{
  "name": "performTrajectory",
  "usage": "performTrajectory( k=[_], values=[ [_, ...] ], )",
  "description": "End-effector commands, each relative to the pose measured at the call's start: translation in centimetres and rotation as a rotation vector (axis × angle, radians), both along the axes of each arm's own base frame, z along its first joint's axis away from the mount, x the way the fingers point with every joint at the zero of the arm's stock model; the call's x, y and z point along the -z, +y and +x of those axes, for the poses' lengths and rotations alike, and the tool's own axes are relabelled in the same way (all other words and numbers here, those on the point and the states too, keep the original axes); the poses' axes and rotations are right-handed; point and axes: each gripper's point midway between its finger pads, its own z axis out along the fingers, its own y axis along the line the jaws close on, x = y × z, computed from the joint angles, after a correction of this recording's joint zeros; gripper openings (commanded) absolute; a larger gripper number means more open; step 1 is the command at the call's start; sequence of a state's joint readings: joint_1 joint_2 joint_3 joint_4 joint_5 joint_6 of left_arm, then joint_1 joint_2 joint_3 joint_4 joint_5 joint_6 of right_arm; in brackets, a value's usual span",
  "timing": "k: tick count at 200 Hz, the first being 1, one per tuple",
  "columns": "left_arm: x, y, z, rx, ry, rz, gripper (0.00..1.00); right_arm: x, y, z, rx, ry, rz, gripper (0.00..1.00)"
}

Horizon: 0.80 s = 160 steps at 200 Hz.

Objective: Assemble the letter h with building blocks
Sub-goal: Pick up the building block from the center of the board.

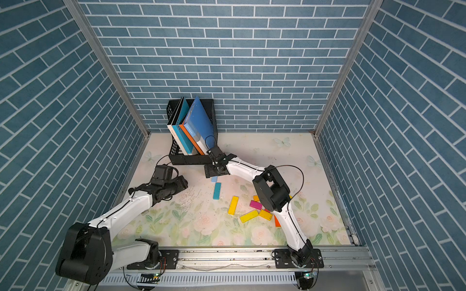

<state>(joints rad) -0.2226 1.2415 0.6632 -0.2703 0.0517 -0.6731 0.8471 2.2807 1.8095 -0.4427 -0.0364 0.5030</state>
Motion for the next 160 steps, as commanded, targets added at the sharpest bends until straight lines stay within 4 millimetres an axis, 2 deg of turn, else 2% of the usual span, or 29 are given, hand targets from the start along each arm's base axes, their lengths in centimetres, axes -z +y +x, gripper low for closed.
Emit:
performTrajectory(
  k=[1, 23, 62, 82, 112, 128, 139, 160],
  values=[
    [-0.4, 0.0, 0.5, 0.003, -0.014, 0.0, 0.73, 3.0, -0.2, -0.9, 0.013, 0.049, -0.085, 0.82],
    [-0.3, 0.2, 0.4, 0.003, -0.011, 0.012, 0.73, 4.3, -0.1, -1.2, 0.023, 0.068, -0.109, 0.75],
    [0.2, 0.2, 0.2, 0.002, -0.002, 0.012, 0.73, 4.8, -0.9, -0.9, 0.056, 0.056, -0.15, 0.43],
    [0.4, 0.3, 0.0, 0.002, 0.002, 0.013, 0.72, 4.6, -1.1, -0.4, 0.067, 0.04, -0.162, 0.37],
    [0.5, 0.3, 0.0, 0.001, 0.001, 0.016, 0.73, 4.2, -0.3, 0.7, 0.074, 0.02, -0.158, 0.24],
    [0.4, 0.3, 0.2, 0.001, -0.002, 0.018, 0.73, 3.1, 0.7, 1.4, 0.07, 0.004, -0.122, 0.16],
    [0.1, 0.3, 0.3, 0.005, -0.008, 0.021, 0.72, 1.6, 1.5, 1.9, 0.068, -0.017, -0.08, 0.13],
    [-0.4, 0.3, 0.6, 0.008, -0.015, 0.029, 0.72, -3.6, 2.5, 2.5, 0.065, -0.085, 0.028, 0.1]
  ],
)
